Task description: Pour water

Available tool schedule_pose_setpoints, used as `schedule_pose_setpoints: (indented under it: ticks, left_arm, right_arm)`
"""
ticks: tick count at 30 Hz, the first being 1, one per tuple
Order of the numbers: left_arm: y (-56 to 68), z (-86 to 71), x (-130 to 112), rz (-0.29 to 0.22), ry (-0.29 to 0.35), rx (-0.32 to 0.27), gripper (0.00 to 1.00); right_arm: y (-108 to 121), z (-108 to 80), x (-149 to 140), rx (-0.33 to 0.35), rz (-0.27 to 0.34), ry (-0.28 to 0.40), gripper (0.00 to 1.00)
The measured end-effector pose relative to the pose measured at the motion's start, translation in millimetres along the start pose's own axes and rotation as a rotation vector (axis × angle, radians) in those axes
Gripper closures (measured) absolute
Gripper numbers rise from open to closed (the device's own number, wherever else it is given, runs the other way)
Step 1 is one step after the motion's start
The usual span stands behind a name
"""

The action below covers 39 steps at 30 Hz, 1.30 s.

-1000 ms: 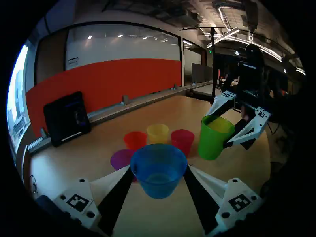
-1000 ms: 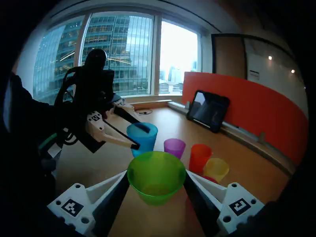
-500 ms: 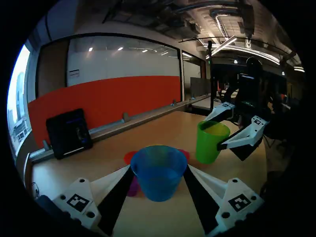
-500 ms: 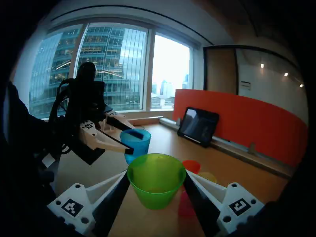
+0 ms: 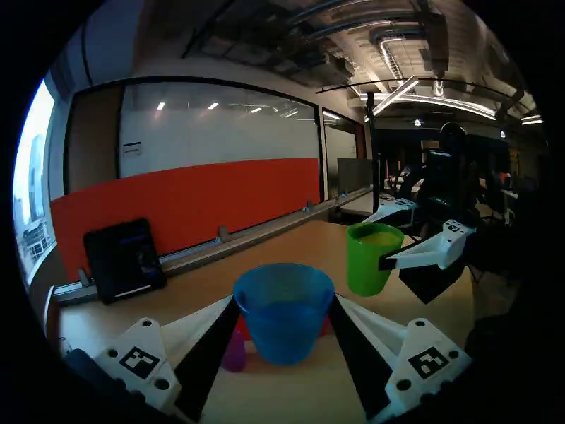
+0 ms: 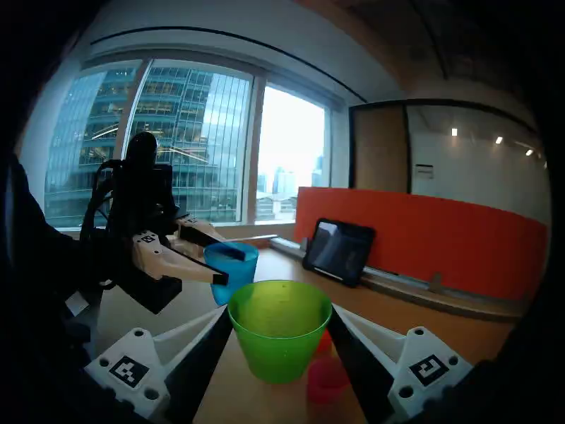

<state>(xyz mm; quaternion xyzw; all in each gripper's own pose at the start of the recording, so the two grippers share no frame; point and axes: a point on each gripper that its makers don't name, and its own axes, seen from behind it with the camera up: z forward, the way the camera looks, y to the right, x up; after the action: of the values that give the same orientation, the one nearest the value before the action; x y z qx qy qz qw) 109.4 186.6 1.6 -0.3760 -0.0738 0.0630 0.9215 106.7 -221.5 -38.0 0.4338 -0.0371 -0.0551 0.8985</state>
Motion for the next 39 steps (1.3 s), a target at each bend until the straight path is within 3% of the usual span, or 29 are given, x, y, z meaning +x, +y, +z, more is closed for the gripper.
schedule_pose_setpoints:
  ticks: [6,24,39]
  left_arm:
    - [-0.2,-1.1,13.5,-0.005,0.029,-0.002,0.14]
    - [-12.0,-6.1,52.4,0.106,0.092,0.047,0.14]
    - [-18.3,-11.1,103.2,0.380,0.142,0.140,0.14]
  right_arm:
    - [-0.6,2.2,7.4,0.003,0.008,0.019,0.07]
    - [-7.7,13.2,7.7,0.054,-0.005,0.004,0.07]
    - [-16.9,33.1,7.1,0.110,0.014,0.008,0.07]
